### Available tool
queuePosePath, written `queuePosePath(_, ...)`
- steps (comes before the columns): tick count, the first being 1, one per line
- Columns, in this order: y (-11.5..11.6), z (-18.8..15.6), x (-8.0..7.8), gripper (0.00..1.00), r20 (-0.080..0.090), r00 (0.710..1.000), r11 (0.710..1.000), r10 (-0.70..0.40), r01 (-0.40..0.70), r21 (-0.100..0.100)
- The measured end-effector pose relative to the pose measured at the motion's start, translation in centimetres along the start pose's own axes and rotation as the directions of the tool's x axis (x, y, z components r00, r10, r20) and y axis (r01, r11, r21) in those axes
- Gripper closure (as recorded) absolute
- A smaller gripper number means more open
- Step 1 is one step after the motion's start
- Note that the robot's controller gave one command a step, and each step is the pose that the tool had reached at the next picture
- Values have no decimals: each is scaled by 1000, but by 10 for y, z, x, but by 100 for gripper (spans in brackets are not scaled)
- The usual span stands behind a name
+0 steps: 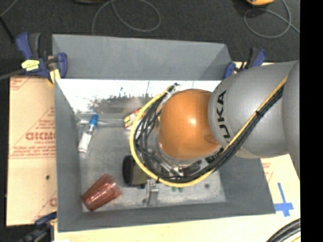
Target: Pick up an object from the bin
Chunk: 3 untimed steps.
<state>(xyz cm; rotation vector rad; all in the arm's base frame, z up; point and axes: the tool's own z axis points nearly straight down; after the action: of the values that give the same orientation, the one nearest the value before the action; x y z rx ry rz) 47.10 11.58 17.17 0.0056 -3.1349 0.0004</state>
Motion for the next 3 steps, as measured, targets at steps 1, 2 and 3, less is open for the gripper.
queuePosePath(1,0,-4,-2,0,8,1000,1000,4,-4,-1)
queuePosePath(2,-30,51,-12,0,11,1000,1000,-28,28,-1)
queuePosePath(3,-46,94,-12,0,5,1000,1000,12,-12,0)
